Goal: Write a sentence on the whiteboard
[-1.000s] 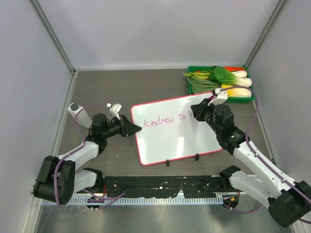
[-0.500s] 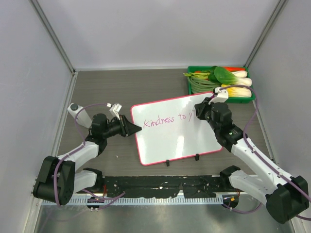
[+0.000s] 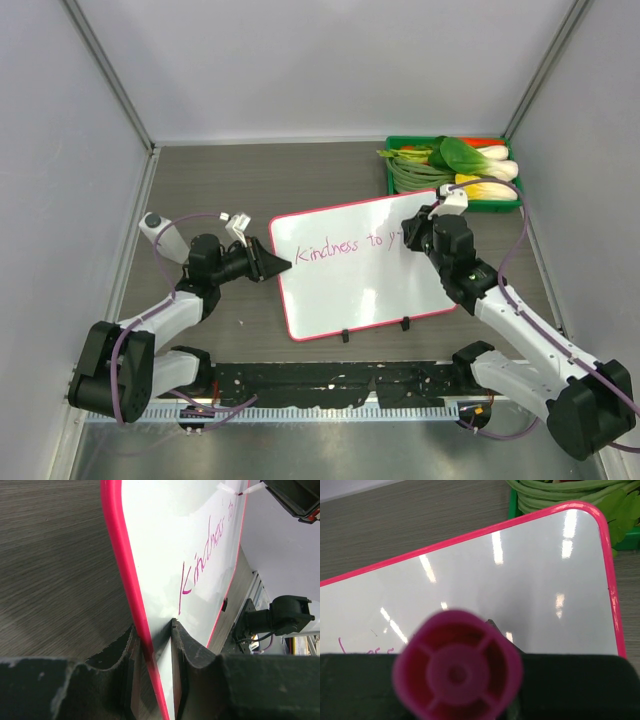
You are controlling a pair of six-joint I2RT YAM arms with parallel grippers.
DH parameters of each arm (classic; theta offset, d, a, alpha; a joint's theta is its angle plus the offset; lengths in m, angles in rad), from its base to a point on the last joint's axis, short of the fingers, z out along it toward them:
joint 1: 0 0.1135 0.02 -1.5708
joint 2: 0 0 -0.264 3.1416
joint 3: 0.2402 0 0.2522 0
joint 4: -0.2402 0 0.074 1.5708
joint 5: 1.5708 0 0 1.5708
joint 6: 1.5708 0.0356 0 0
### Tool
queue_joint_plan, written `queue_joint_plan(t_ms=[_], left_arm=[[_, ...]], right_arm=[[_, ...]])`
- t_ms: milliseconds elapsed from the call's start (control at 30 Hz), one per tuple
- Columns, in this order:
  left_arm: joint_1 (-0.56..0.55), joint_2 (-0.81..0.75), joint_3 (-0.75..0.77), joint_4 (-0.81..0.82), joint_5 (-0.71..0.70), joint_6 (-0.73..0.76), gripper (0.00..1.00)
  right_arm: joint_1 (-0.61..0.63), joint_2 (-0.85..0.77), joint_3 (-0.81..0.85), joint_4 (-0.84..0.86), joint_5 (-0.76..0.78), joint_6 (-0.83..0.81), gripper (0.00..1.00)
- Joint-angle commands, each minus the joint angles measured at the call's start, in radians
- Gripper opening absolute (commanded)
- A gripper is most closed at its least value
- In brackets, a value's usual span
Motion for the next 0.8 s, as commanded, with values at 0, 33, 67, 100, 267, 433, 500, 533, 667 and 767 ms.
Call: queue_joint_plan(t_ms=[0,33,67,100,267,433,500,533,667,767], left_arm=[[-0.028,0.017,0.003,-0.049,-0.010,0.074,0.00],[-0.028,0.017,0.003,-0.049,-0.012,0.074,0.00],[-0.029,0.016,0.002,-0.047,-0.012,0.074,0.00],[-0.028,0.014,0.002,-0.049,-0.013,0.073,0.00],[-0.028,0.014,0.003,-0.050,-0.012,0.073,0.00],[-0.028,0.016,0.002,-0.050,-0.013,0.074,0.00],[-0.028,0.017,0.003,-0.050,-0.013,0.074,0.00],[-0.028,0.016,0.002,-0.050,-0.012,0.074,0.00],[-0.028,0.016,0.002,-0.049,-0.013,0.074,0.00],[-0.029,0.013,0.000,-0.050,-0.010,0.073,0.00]], right_arm=[[-0.003,-0.004,-0.010,0.029,0.008,-0.003,0.01],[-0.003,-0.010,-0.015,0.030,0.005,-0.006,0.02],[-0.003,-0.017,-0.016,0.030,0.000,-0.006,0.01],[-0.003,-0.020,-0.018,0.030,-0.003,-0.009,0.01],[-0.001,-0.032,-0.026,0.021,-0.031,-0.013,0.02],[-0.003,-0.060,-0.041,-0.037,-0.012,-0.013,0.01],[-0.003,-0.069,-0.046,-0.045,0.012,-0.012,0.01],[-0.003,-0.070,-0.046,-0.045,0.018,-0.012,0.01],[-0.003,-0.061,-0.029,-0.037,0.049,-0.004,0.01],[-0.003,-0.043,-0.012,-0.017,0.063,-0.004,0.02]])
